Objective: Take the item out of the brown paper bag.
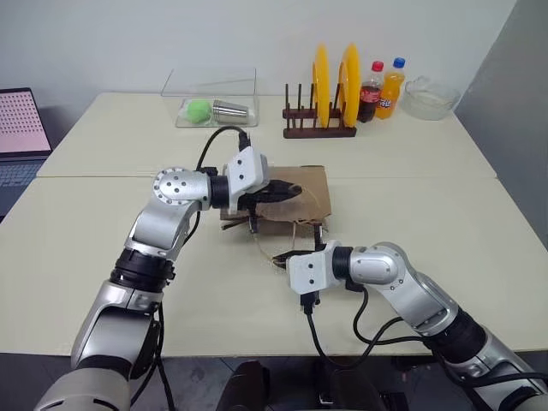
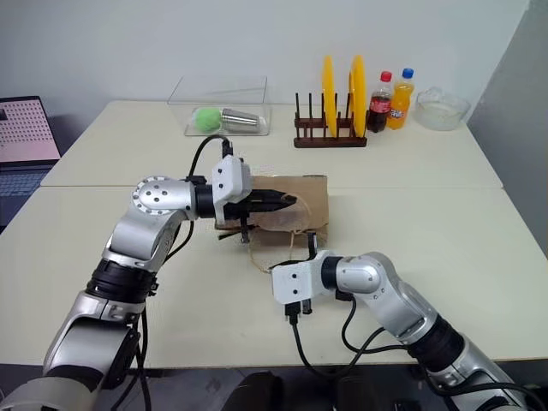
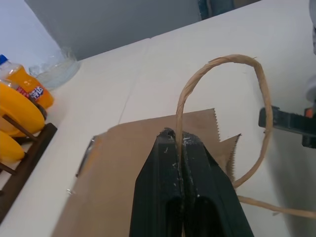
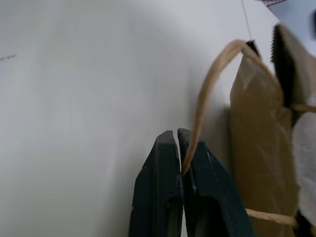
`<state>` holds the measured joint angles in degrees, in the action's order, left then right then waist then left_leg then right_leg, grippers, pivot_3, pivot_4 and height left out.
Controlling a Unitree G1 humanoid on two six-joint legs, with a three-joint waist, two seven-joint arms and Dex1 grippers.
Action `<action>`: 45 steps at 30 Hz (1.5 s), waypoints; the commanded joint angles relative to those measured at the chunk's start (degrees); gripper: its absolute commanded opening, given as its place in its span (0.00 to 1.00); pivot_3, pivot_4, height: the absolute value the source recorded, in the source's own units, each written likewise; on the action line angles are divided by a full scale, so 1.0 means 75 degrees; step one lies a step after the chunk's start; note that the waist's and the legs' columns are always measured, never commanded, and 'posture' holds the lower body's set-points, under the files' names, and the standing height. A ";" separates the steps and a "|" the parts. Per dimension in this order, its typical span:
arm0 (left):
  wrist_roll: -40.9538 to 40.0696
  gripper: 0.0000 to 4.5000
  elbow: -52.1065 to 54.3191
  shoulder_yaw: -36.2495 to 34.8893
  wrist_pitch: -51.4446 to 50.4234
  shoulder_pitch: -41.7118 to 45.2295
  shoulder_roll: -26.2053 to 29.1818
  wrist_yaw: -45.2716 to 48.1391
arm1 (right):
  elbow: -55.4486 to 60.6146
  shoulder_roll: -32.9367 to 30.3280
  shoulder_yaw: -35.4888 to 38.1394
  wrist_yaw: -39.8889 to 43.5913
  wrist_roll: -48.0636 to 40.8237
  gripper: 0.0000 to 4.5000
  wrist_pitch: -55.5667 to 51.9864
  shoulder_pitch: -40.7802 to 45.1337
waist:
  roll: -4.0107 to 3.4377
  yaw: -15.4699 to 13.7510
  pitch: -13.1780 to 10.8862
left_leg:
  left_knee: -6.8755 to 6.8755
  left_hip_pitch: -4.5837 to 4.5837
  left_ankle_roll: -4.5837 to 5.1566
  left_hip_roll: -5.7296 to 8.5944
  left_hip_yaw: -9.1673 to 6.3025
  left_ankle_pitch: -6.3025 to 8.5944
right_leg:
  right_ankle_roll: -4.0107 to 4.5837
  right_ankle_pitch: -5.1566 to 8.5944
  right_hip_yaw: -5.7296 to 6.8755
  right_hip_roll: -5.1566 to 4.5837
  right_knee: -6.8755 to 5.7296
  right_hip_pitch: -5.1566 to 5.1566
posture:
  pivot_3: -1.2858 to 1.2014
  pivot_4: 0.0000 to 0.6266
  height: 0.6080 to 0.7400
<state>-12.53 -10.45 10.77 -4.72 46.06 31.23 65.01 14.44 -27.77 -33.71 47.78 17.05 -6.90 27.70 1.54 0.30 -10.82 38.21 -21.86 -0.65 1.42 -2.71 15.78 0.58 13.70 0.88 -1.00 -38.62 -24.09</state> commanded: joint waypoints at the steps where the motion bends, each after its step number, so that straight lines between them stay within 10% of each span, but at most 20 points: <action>1: 0.0076 0.00 -0.0241 -0.0307 -0.0171 0.0734 -0.0079 -0.0339 | -0.0129 0.0006 -0.0157 0.0181 0.0177 0.01 0.0325 0.0046 | 0.0000 0.0001 0.0000 | 0.0000 0.0001 0.0000 0.0001 0.0000 0.0000 | 0.0000 0.0000 0.0000 0.0000 0.0000 0.0001 | 0.52 0.24 1.00; 23: 0.0151 0.00 -0.1429 -0.0780 -0.0830 0.2168 -0.0365 -0.1079 | 0.0083 -0.0129 0.0201 0.0868 0.0154 0.01 0.0439 -0.0040 | 0.0001 0.0013 0.0000 | 0.0002 -0.0004 -0.0030 0.0002 -0.0002 -0.0017 | 0.0000 0.0000 0.0000 -0.0001 -0.0004 -0.0006 | 0.52 0.24 1.00; 31: -0.0429 0.00 -0.0257 -0.0748 -0.1774 0.1565 -0.0106 -0.0233 | 0.1362 -0.0397 0.1060 0.1604 -0.1178 0.49 -0.0919 -0.0206 | 0.0001 0.0021 0.0000 | 0.0004 -0.0001 -0.0038 0.0001 -0.0004 -0.0022 | 0.0000 0.0000 -0.0001 -0.0001 -0.0012 -0.0005 | 0.52 0.24 1.00; 39: -0.0750 0.00 -0.0159 -0.0954 -0.2418 0.1622 -0.0161 -0.0328 | 0.2649 -0.1026 0.3259 0.2187 -0.4286 0.49 -0.4446 0.0291 | 0.0002 0.0028 -0.0001 | 0.0022 -0.0004 -0.0006 0.0003 -0.0009 -0.0003 | -0.0001 0.0001 0.0004 -0.0004 -0.0015 0.0001 | 0.52 0.24 1.00; 45: -0.1001 0.00 -0.0193 -0.1090 -0.2723 0.1749 -0.0207 -0.0286 | 0.1708 0.0122 0.2329 0.0483 -0.3479 0.49 -0.4780 0.1570 | 0.0002 0.0155 -0.0001 | 0.0019 0.0005 -0.0007 -0.0003 -0.0009 -0.0004 | -0.0002 0.0002 0.0002 -0.0001 -0.0040 -0.0007 | 0.52 0.24 1.00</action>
<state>-18.39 -13.39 4.59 -24.86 57.09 29.42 63.04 28.17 -27.74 -14.78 54.74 -10.91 -42.15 37.94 1.55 1.47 -10.82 38.35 -21.84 -0.71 1.41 -2.78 15.75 0.59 13.71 0.89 -1.01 -38.92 -24.16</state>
